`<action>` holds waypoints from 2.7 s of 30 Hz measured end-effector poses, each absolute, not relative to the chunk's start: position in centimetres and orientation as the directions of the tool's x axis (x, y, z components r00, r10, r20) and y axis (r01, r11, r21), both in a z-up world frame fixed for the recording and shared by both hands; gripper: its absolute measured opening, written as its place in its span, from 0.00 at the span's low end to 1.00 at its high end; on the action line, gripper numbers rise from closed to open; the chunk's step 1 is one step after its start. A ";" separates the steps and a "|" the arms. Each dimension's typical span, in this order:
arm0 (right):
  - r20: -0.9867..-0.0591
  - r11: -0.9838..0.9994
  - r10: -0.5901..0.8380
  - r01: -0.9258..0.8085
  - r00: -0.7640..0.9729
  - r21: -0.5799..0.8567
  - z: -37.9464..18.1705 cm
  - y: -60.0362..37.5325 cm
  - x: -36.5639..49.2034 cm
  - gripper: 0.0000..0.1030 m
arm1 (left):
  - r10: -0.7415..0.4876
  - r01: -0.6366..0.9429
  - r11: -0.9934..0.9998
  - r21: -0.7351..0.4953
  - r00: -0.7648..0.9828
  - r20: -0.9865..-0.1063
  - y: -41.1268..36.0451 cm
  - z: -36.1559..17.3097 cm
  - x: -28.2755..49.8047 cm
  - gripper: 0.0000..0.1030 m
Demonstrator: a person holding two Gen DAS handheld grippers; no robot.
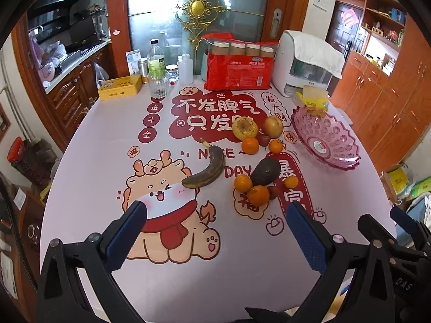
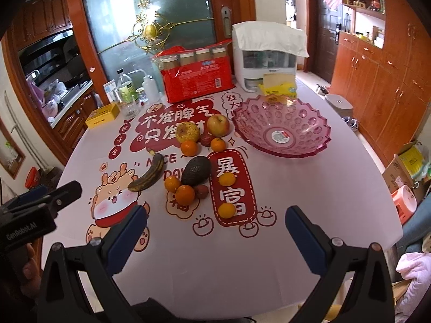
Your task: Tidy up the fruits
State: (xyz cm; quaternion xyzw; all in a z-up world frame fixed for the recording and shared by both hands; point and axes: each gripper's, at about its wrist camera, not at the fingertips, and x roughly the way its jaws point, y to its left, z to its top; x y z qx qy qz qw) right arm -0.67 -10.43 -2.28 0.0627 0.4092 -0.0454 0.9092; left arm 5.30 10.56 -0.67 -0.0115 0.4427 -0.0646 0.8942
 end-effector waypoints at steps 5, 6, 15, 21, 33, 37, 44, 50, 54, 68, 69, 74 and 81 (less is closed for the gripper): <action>-0.755 0.985 -0.076 0.165 0.651 0.043 -4.1 -10.6 -1.0 1.00 | -0.118 0.115 0.991 -0.064 0.562 -0.818 11.0 -1.8 6.0 1.00; -0.761 0.984 -0.085 0.174 0.643 0.038 -4.6 -10.8 -0.9 1.00 | -0.121 0.119 0.991 -0.065 0.556 -0.822 11.1 -2.0 6.2 1.00; -0.794 0.971 -0.096 0.232 0.601 0.059 -8.7 -12.4 -0.3 1.00 | -0.117 0.160 0.986 -0.045 0.473 -0.873 10.0 -5.7 8.1 1.00; -0.799 0.978 -0.090 0.206 0.595 0.043 -11.8 -12.5 0.8 0.99 | -0.153 0.206 0.976 -0.077 0.385 -0.910 8.2 -9.3 10.4 1.00; -0.799 0.997 -0.061 0.069 0.598 -0.025 -15.5 -12.5 4.1 0.99 | -0.232 0.229 0.957 -0.180 0.229 -0.945 3.1 -15.0 15.6 1.00; -0.814 1.000 -0.015 0.020 0.580 -0.004 -16.7 -12.6 5.4 0.91 | -0.262 0.223 0.949 -0.221 0.179 -0.948 2.2 -16.8 17.3 1.00; -0.838 0.998 0.027 -0.068 0.545 -0.012 -18.5 -11.9 7.3 0.79 | -0.295 0.182 0.945 -0.273 0.108 -0.950 1.6 -19.7 19.8 0.95; -0.852 0.994 0.047 -0.112 0.521 -0.014 -19.7 -11.7 8.6 0.67 | -0.313 0.202 0.935 -0.292 0.082 -0.946 0.2 -20.8 20.7 0.87; -0.864 0.992 0.067 -0.127 0.499 0.004 -20.3 -11.8 9.2 0.62 | -0.313 0.204 0.934 -0.293 0.069 -0.947 -0.2 -21.0 21.1 0.76; -0.886 0.988 0.076 -0.152 0.458 0.006 -21.2 -11.8 10.7 0.40 | -0.378 0.197 0.912 -0.359 0.066 -0.924 -0.2 -21.7 21.8 0.46; -0.888 0.989 0.069 -0.150 0.454 0.000 -21.2 -11.8 10.8 0.39 | -0.376 0.196 0.913 -0.357 0.070 -0.924 0.0 -21.7 21.8 0.43; -0.892 0.992 0.054 -0.126 0.449 -0.004 -21.2 -12.0 10.8 0.35 | -0.405 0.200 0.902 -0.383 0.079 -0.911 0.9 -21.7 21.6 0.42; -0.888 0.995 0.077 -0.090 0.454 0.041 -20.6 -11.6 9.6 0.35 | -0.407 0.192 0.901 -0.389 0.067 -0.911 2.1 -21.4 20.4 0.42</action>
